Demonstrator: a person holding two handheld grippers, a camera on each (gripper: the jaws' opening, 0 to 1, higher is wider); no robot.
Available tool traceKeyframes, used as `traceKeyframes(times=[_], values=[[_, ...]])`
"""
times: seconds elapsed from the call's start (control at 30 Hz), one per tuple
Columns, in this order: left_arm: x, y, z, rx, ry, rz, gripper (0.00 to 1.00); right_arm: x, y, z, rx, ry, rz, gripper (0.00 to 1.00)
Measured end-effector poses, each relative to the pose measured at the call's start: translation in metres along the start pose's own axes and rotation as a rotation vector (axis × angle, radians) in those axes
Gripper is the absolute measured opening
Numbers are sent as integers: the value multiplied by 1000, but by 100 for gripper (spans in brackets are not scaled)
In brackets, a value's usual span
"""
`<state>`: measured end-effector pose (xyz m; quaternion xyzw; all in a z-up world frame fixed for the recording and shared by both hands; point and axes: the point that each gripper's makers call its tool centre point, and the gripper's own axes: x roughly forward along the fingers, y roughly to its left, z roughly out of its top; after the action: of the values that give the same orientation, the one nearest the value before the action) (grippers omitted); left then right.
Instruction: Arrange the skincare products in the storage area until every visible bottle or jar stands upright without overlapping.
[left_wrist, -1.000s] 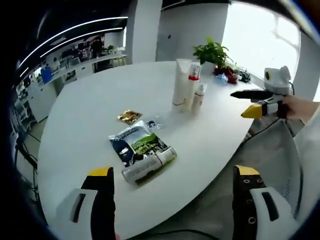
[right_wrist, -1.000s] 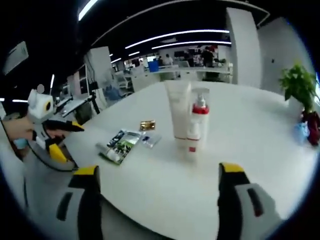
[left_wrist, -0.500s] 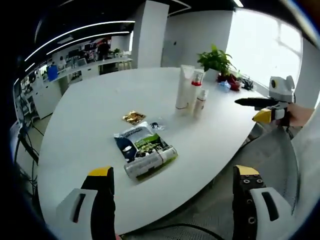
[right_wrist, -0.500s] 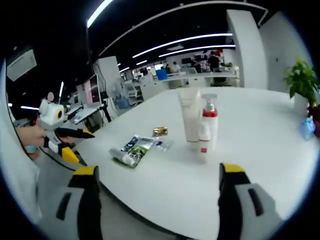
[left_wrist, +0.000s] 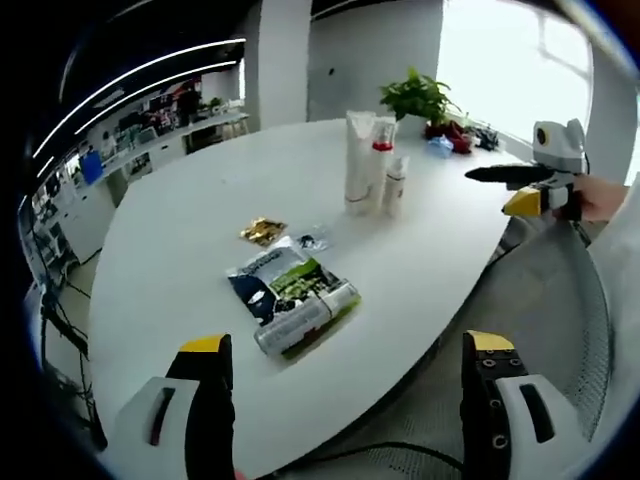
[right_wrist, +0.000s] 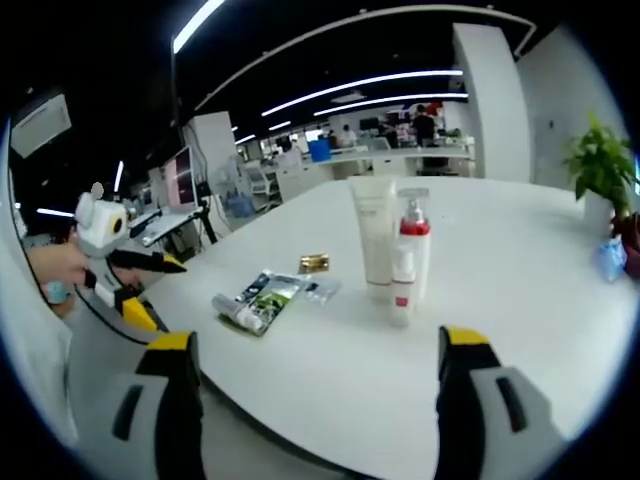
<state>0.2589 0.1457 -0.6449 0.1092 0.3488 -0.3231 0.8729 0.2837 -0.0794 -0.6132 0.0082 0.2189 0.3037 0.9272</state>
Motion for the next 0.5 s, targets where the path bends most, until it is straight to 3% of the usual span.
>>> traceKeyframes(times=[0.3,0.5], values=[[21,14,-4,158,125,-48,85,1,-2,-3,-5,12,-5,99],[38,23,-7,269,201,-73,75,3,-2,-5,-9,25,-4,98]])
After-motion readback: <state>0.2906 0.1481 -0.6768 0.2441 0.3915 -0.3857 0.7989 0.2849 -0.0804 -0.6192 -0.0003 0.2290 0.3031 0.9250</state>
